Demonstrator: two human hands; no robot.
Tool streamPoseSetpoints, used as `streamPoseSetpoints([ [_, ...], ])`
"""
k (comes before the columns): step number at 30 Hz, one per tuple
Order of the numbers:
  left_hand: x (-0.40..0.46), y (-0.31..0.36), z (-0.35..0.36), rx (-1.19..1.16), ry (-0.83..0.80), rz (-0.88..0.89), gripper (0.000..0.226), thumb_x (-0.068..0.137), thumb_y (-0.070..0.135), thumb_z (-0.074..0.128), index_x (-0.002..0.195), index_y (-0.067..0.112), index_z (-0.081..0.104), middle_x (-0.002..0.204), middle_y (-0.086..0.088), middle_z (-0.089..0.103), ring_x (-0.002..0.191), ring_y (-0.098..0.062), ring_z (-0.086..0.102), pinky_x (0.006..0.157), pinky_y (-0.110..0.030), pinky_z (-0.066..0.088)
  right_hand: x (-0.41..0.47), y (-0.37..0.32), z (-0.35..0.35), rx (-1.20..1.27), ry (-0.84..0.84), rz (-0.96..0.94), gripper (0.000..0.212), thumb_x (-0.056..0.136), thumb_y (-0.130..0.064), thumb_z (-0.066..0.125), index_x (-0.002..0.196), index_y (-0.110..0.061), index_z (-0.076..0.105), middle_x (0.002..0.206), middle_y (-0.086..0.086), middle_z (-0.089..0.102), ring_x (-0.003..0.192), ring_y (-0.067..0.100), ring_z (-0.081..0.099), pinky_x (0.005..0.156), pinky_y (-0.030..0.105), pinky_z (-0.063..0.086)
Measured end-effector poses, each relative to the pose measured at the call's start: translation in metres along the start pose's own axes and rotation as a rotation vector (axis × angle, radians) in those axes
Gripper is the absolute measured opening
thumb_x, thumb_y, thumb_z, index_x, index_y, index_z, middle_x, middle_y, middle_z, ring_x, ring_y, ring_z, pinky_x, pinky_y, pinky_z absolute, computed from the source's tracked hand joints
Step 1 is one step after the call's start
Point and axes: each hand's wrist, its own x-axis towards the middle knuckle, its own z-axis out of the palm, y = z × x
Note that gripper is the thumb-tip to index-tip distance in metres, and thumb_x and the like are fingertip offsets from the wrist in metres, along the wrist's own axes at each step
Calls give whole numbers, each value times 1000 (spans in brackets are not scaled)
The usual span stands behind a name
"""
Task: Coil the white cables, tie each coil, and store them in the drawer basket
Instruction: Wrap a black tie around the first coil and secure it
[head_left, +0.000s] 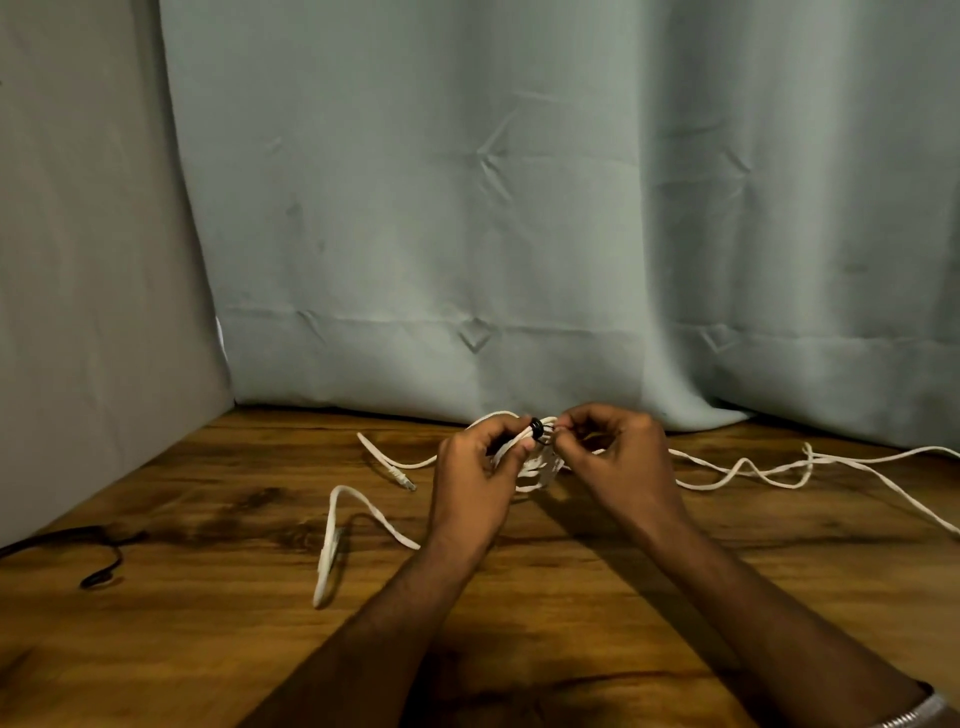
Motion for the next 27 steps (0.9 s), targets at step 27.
streamPoseSetpoints([
  [27, 5, -7, 2, -204, 5, -88, 21, 87, 3, 74, 106, 11, 77, 97, 4, 78, 94, -12, 74, 86, -29, 59, -1, -2, 4, -15, 32, -15, 4, 88, -18, 80, 91, -18, 82, 81, -10, 77, 76, 3, 71, 76, 33, 60],
])
